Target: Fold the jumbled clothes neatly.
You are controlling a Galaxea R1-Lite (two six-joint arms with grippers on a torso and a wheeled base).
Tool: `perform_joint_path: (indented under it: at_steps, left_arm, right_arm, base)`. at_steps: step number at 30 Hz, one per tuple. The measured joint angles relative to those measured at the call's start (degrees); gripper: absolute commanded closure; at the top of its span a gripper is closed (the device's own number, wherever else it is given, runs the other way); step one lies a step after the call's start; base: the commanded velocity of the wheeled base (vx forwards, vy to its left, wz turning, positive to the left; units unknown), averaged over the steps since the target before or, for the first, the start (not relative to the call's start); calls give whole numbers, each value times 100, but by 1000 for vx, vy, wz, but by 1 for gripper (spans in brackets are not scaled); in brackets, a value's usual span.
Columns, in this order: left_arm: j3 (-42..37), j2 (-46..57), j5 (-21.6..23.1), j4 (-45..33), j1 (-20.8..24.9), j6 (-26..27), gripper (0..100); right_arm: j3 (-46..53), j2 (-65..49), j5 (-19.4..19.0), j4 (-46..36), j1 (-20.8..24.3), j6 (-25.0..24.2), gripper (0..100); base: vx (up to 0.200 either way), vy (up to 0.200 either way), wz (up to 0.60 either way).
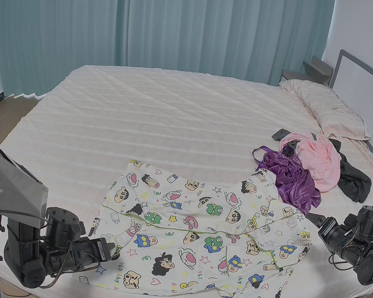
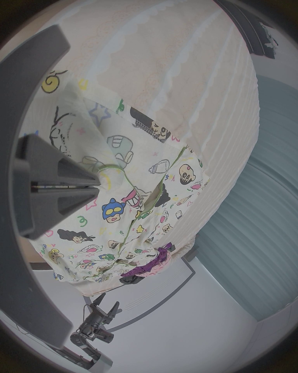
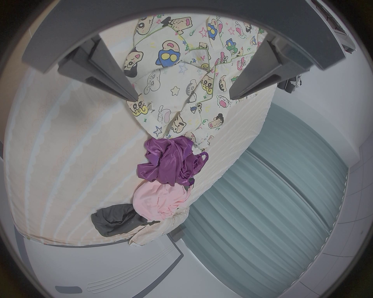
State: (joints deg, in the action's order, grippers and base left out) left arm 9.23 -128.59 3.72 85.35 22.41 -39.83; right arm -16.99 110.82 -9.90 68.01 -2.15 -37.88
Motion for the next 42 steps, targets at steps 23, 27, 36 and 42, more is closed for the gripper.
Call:
perform_joint_path:
  at_steps: [23, 27, 36, 42]
  left_arm:
    - [1626, 489, -71, -1665, -1073, 37, 100]
    - [1790, 447, -66, -1703, -1128, 34, 100]
    - [1742, 312, -74, -1720, -1228, 233, 100]
    - [1725, 265, -88, -1786, -1290, 250, 0]
  right_arm:
    - [27, -2, -2, 0, 4, 6, 0]
    - [29, -2, 0, 0, 11, 6, 0]
    - [32, 4, 0, 0, 11, 6, 0]
    - [32, 20, 0, 0, 11, 11, 0]
  base:
    - [0, 0, 0]
    - [0, 0, 0]
    - [0, 0, 0]
    - [0, 0, 0]
